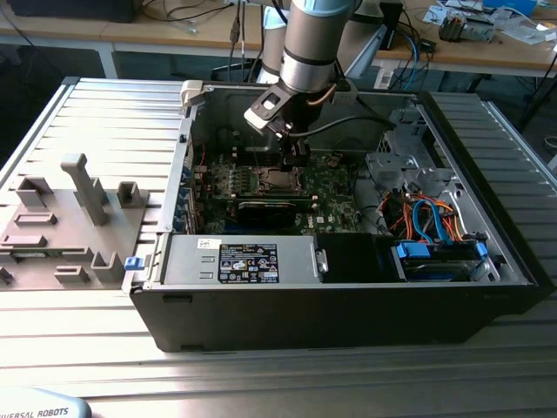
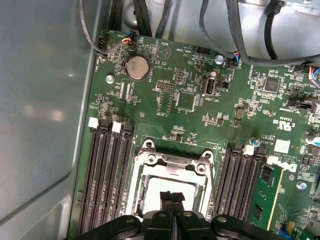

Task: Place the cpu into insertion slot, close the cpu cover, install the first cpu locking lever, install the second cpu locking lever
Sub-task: 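Install the first cpu locking lever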

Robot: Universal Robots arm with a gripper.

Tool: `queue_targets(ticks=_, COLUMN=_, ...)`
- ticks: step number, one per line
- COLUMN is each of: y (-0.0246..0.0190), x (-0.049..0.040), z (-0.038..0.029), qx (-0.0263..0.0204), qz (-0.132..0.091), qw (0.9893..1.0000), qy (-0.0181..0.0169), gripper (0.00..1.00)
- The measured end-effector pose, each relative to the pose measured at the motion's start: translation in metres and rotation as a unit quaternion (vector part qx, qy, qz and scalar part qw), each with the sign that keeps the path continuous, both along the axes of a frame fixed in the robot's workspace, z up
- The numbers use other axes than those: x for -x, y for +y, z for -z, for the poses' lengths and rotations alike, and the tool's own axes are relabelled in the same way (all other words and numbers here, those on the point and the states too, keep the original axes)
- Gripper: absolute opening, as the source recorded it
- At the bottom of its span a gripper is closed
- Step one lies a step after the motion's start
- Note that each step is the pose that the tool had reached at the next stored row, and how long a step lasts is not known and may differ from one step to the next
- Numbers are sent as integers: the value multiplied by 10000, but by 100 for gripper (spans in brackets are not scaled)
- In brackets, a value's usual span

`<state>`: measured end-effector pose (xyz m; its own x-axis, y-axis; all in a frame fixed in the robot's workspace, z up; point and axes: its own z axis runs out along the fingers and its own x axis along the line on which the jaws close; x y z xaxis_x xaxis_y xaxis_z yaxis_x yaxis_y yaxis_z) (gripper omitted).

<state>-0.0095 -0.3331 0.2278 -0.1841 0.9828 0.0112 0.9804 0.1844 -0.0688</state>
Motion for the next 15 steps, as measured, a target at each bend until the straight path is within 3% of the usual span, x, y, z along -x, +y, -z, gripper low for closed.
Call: queue_targets(ticks=15, y=0, x=0, z=0, qx=0, qz=-275, qw=9996, qy=0, gripper=11)
